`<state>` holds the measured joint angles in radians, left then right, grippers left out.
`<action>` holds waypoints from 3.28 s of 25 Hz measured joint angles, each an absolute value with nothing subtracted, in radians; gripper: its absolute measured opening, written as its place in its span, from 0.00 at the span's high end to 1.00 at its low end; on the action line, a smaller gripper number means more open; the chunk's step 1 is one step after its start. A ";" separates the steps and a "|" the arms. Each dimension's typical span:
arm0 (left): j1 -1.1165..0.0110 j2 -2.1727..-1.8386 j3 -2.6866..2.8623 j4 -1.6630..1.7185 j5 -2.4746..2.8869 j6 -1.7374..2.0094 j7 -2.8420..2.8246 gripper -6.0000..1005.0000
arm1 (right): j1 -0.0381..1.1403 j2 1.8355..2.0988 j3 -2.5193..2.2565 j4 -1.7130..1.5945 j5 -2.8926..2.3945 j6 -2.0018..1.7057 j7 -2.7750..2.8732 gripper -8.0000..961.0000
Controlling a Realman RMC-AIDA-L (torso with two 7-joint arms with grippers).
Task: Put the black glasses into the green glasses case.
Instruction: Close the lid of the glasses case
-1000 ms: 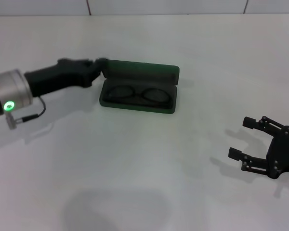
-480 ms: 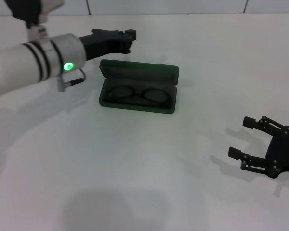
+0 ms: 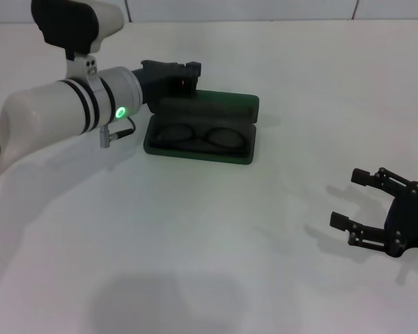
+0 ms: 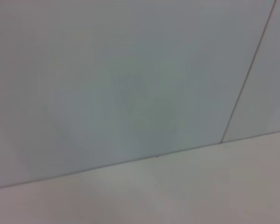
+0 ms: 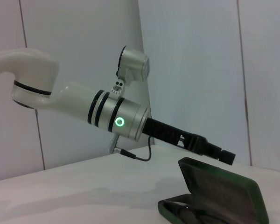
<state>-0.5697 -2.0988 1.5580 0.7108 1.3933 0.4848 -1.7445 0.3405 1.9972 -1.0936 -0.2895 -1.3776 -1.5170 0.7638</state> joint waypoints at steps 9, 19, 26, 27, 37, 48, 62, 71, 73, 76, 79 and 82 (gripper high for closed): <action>-0.538 -2.096 1.560 0.717 1.391 0.522 -1.743 0.97 | 0.345 1.997 -1.094 -0.288 -1.380 -1.513 0.764 0.10; -0.496 -2.095 1.556 0.727 1.391 0.580 -1.732 0.96 | 0.348 1.997 -1.094 -0.288 -1.381 -1.503 0.764 0.10; -0.450 -2.095 1.553 0.728 1.310 0.629 -1.629 0.96 | 0.348 1.999 -1.094 -0.288 -1.381 -1.503 0.765 0.10; -0.443 -2.095 1.553 0.725 1.293 0.635 -1.608 0.95 | 0.348 1.999 -1.094 -0.288 -1.381 -1.503 0.765 0.10; -0.403 -2.097 1.561 0.708 1.188 0.670 -1.464 0.94 | 0.348 2.001 -1.094 -0.291 -1.380 -1.503 0.766 0.10; -0.390 -2.097 1.564 0.617 0.999 0.763 -1.230 0.93 | 0.348 2.002 -1.098 -0.292 -1.377 -1.504 0.767 0.10; -0.385 -2.100 1.564 0.578 0.965 0.811 -1.113 0.92 | 0.350 2.006 -1.096 -0.296 -1.379 -1.504 0.779 0.09; -0.390 -2.101 1.566 0.502 0.879 0.886 -0.993 0.91 | 0.351 2.007 -1.094 -0.294 -1.380 -1.503 0.779 0.10; -0.390 -2.101 1.566 0.491 0.876 0.898 -0.973 0.91 | 0.351 2.009 -1.094 -0.294 -1.381 -1.503 0.779 0.10; -0.389 -2.102 1.564 0.480 0.862 0.909 -0.943 0.91 | 0.353 2.010 -1.094 -0.293 -1.381 -1.503 0.779 0.10; -0.390 -2.102 1.565 0.465 0.834 0.927 -0.917 0.90 | 0.353 2.010 -1.094 -0.293 -1.381 -1.503 0.779 0.10; -0.391 -2.102 1.566 0.458 0.825 0.937 -0.901 0.90 | 0.353 2.010 -1.094 -0.292 -1.381 -1.503 0.779 0.10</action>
<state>-0.3911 -2.1024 1.5656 0.4583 0.8250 0.9374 -0.9008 0.3528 2.0096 -1.0937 -0.2922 -1.3806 -1.5032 0.7793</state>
